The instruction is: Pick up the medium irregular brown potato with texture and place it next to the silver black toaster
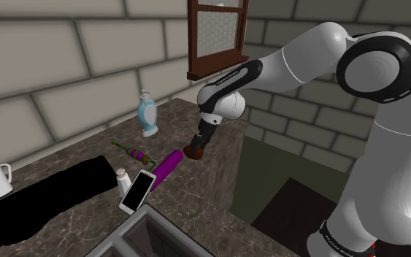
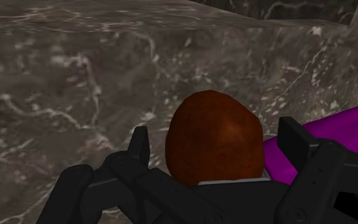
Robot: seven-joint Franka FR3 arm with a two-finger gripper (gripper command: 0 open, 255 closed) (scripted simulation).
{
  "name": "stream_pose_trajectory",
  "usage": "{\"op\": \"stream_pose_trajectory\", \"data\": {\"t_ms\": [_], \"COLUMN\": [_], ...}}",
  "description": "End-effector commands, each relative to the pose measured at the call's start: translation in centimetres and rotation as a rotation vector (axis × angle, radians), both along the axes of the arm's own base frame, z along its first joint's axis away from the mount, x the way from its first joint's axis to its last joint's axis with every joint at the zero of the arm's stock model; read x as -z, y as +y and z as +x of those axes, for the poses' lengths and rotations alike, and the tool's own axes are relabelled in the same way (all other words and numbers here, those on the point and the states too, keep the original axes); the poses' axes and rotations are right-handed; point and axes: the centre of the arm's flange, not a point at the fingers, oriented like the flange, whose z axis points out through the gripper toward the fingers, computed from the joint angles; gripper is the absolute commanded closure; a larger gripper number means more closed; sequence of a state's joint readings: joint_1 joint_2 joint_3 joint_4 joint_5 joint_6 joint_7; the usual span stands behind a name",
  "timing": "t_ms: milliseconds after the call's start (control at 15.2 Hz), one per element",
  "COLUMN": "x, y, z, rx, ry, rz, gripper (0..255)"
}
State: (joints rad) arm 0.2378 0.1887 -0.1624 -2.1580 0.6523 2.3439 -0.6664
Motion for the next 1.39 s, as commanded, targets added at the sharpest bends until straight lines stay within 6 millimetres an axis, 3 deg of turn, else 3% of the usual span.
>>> {"op": "stream_pose_trajectory", "data": {"t_ms": [0, 66, 132, 726, 1320], "x": [0.0, 0.0, 0.0, 0.0, -4.7], "y": [0.0, 0.0, 0.0, 0.0, 0.0], "z": [0.0, 0.0, 0.0, 0.0, 0.0], "rx": [0.0, 0.0, 0.0, 0.0, 0.0], "ry": [0.0, 0.0, 0.0, 0.0, 0.0], "rz": [0.0, 0.0, 0.0, 0.0, 0.0], "gripper": [0, 0, 255, 255, 255]}}
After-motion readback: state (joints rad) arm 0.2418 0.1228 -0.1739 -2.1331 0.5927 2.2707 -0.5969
